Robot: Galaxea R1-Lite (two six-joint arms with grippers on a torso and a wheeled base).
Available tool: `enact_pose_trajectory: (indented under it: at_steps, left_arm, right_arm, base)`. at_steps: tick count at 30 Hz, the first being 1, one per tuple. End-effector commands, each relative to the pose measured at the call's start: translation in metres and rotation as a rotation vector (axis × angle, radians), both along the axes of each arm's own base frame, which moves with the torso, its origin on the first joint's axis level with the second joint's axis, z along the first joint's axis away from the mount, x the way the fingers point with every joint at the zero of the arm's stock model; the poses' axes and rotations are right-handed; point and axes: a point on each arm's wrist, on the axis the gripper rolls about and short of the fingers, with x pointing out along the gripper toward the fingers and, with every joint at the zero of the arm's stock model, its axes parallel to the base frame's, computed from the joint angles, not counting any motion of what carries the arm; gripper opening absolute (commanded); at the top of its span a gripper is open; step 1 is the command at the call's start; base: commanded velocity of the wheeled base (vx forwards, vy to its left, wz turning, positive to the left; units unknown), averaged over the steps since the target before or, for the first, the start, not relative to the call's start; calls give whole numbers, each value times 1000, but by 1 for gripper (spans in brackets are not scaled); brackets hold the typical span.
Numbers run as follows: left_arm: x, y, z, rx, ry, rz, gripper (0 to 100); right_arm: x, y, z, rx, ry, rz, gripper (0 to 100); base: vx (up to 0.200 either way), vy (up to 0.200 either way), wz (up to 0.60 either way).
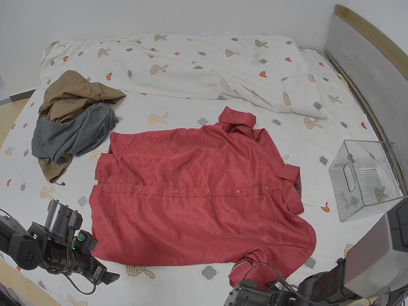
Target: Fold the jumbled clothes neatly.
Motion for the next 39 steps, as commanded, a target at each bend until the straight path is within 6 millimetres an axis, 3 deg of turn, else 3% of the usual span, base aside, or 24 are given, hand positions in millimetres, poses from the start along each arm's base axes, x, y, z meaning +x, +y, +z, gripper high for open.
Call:
enact_pose_trajectory:
  at_steps: [1, 12, 13, 22, 32, 39]
  left_arm:
    - [0, 0, -2, 2, 7, 0, 100]
    - [-1, 0, -3, 1, 12, 0, 100]
    - [-1, 0, -3, 1, 12, 0, 100]
    - [0, 0, -3, 1, 10, 5, 100]
    - [6, -2, -9, 2, 1, 0, 100]
    - [6, -15, -22, 44, 0, -48, 100]
  right_arm:
    - [6, 2, -9, -37, -20, -25, 100]
    - [36, -19, -8, -82, -89, -169, 100]
    - [37, -20, -7, -81, -90, -175, 0]
    - [36, -27, -1, -68, -95, -192, 0]
    - [28, -40, 33, 38, -121, -198, 0]
    - [18, -50, 55, 184, -7, -126, 0]
  base:
    - [0, 0, 0]
    - [0, 0, 0]
    - [0, 0, 0]
    - [0, 0, 0]
    - [0, 0, 0]
    - [0, 0, 0]
